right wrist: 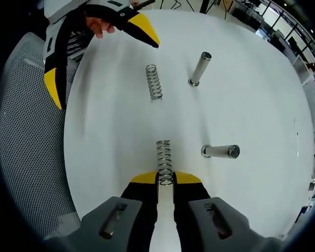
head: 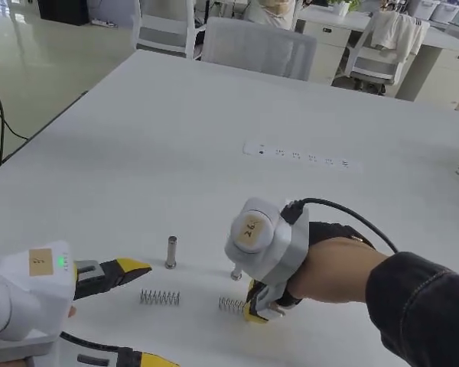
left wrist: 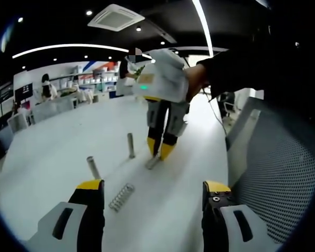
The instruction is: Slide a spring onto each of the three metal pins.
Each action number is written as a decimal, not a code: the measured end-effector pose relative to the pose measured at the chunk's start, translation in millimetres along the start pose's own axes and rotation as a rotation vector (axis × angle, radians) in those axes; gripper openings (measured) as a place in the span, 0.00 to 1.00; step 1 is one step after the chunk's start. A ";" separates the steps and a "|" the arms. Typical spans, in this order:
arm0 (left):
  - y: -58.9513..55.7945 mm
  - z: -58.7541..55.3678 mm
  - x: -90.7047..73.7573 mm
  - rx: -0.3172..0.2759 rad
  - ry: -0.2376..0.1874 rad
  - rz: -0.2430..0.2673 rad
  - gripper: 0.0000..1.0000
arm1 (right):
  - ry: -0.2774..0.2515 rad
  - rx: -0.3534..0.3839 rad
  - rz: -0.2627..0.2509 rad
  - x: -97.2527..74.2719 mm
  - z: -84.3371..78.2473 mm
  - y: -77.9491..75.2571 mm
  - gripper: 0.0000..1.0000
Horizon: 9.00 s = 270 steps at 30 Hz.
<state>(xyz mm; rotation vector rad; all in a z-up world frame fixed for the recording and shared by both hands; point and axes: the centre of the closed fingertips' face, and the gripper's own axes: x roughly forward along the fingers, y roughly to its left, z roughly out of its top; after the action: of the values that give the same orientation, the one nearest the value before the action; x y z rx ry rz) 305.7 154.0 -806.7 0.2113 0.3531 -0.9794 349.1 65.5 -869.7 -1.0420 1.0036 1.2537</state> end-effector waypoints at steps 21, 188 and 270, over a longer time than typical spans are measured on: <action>-6.4 13.3 4.9 0.014 -0.027 -0.026 0.68 | -0.100 -0.004 0.034 -48.6 25.9 19.0 0.07; -25.5 47.9 20.8 0.137 -0.112 -0.120 0.11 | -0.246 -0.195 0.046 -92.8 85.6 50.6 0.08; 28.6 16.1 -7.7 -0.015 -0.069 0.119 0.86 | -0.162 -0.113 -0.068 -109.6 44.4 -22.3 0.08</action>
<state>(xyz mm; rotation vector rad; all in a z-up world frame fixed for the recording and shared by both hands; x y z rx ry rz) 328.9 170.2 -788.5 0.1820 0.2815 -0.8641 365.6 82.2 -751.7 -1.0350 0.7750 1.3281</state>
